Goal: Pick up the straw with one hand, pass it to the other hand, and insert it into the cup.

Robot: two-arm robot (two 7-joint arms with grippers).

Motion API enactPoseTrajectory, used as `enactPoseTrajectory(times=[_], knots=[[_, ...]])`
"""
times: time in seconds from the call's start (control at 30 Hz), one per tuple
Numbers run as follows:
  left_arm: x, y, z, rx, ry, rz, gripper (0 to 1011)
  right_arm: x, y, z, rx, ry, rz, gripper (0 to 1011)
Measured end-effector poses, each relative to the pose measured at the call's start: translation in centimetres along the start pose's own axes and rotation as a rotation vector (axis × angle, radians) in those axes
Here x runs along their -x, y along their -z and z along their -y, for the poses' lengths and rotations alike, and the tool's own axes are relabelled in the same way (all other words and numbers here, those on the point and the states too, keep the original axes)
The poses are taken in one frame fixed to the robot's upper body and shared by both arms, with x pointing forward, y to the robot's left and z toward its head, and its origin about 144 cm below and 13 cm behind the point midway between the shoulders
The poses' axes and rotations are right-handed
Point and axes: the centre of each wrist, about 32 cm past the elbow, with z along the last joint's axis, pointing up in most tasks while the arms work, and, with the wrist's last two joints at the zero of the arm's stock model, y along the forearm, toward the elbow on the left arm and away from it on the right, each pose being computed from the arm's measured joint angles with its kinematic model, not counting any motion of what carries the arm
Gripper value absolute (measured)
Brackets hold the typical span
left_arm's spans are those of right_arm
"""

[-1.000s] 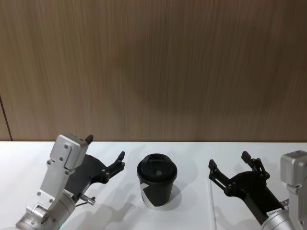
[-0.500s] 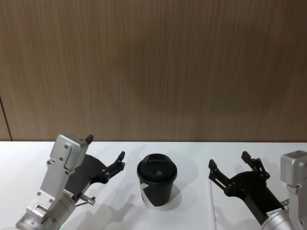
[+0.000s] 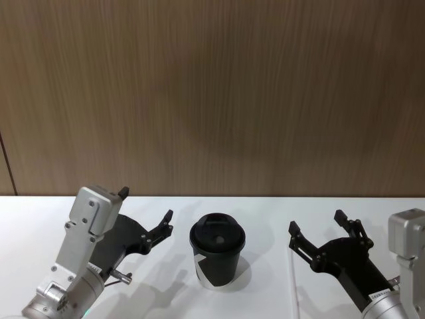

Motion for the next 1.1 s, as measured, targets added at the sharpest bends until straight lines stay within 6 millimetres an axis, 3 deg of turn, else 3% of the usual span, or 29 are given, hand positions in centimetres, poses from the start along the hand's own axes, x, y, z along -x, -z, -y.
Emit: enactPoseTrajectory(times=[1.1], knots=[[0.0,0.0,0.0,0.0,0.0,0.0,1003,-0.04,0.42,0.23,0.072,-0.028,0.014,1001]])
